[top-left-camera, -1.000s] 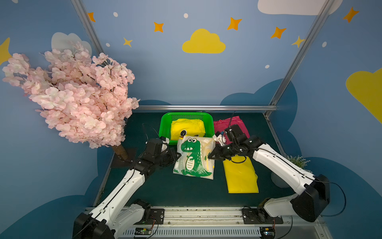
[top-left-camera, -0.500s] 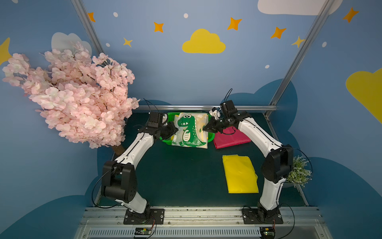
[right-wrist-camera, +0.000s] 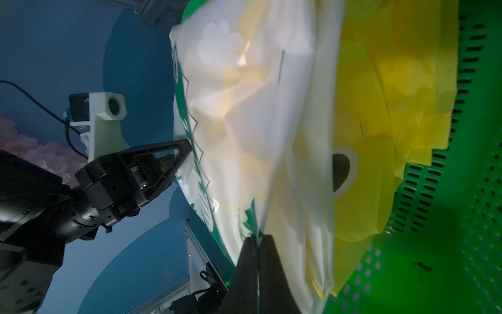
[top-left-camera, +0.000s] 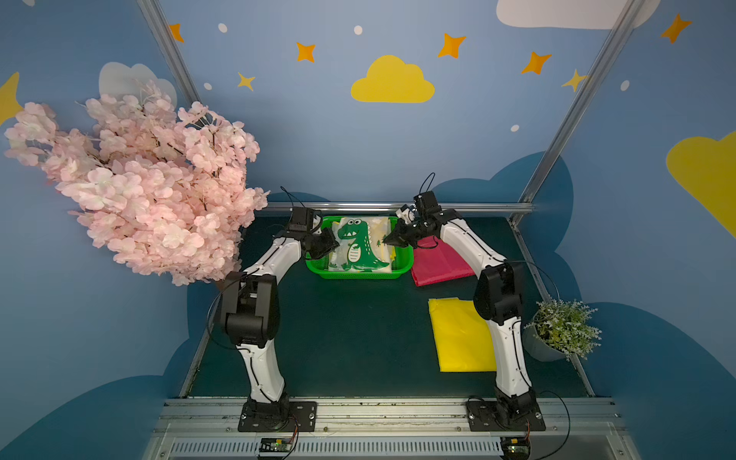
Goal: Put the folded raincoat in the basket
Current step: Place the raincoat in the basket.
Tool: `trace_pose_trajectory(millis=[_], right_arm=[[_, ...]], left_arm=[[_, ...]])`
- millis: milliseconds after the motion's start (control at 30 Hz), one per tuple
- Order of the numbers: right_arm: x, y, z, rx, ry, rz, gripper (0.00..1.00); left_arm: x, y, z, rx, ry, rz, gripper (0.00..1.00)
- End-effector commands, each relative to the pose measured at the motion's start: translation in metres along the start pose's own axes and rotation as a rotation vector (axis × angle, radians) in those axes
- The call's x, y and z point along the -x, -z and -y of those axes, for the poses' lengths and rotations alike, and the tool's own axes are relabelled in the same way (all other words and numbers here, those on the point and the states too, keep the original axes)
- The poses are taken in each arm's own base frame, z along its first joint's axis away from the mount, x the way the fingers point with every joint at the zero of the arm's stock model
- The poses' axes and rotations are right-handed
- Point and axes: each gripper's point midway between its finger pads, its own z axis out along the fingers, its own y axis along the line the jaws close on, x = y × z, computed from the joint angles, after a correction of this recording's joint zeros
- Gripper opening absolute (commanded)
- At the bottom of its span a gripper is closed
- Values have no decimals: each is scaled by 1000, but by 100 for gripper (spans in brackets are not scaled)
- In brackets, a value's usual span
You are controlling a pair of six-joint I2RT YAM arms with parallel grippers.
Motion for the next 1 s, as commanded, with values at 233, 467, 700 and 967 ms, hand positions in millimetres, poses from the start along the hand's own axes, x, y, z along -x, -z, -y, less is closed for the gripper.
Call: trace_pose_trajectory(millis=[233,467,700,967], right_arm=[[26,-28,14,37,-23,36,0],[31,-32,22,16,-26,37,49],[28,4,-4,-12,59,82,62],[6,3,-39,34,101,57,64]], left_arm=[[12,-31,-16,-8,9,-46,2],[7,-29,-14,-24,1,-56,60],[18,8,11,-33,-78,31,100],[2,10,54,-117,-149,5,100]])
